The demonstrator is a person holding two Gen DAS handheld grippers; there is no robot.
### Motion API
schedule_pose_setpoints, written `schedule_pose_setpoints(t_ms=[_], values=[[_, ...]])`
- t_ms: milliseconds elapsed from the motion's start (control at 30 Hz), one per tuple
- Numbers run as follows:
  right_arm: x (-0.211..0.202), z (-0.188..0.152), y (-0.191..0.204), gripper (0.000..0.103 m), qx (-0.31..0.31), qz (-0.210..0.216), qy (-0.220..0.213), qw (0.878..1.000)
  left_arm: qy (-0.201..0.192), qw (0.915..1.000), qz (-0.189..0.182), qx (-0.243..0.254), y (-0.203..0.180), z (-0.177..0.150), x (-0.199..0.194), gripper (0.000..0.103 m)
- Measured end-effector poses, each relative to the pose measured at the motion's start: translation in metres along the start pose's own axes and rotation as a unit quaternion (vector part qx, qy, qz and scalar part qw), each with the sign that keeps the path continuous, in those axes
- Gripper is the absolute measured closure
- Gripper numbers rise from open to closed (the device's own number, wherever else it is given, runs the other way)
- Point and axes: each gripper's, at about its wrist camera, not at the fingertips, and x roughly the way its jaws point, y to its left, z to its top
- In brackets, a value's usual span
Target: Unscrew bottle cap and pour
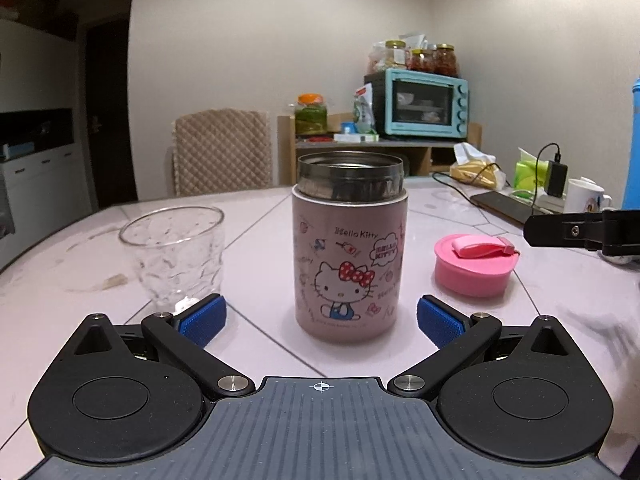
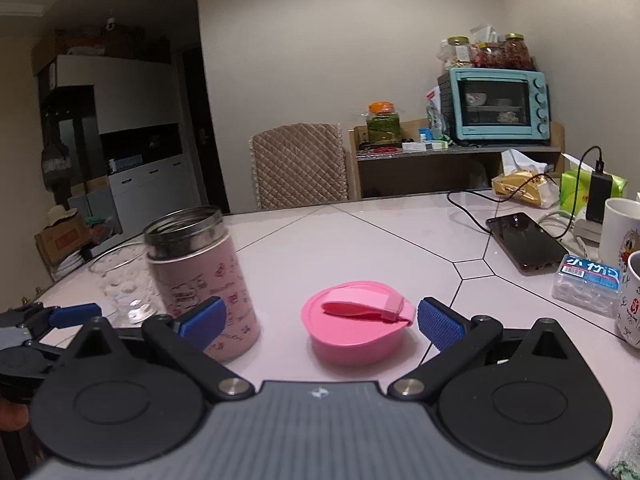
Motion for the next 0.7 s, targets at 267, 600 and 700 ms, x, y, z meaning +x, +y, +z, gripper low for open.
schedule_pose_setpoints(t_ms=[267, 600, 700], values=[[-0.021, -0.003, 0.012, 0.000, -0.001, 0.003, -0.006, 1.000, -0.009, 0.9999, 0.009, -0.010, 0.001, -0.003, -0.030, 0.000], [-0.058, -0.011, 0.029, 0.000, -0.006, 0.005, -0.018, 1.000, -0.018, 0.9996, 0.014, -0.018, -0.004, -0.006, -0.067, 0.000], [-0.070, -0.013, 0.034, 0.000, -0.012, 0.003, -0.026, 1.000, -0.020, 0.9995, 0.018, -0.017, -0.007, -0.008, -0.079, 0.000]])
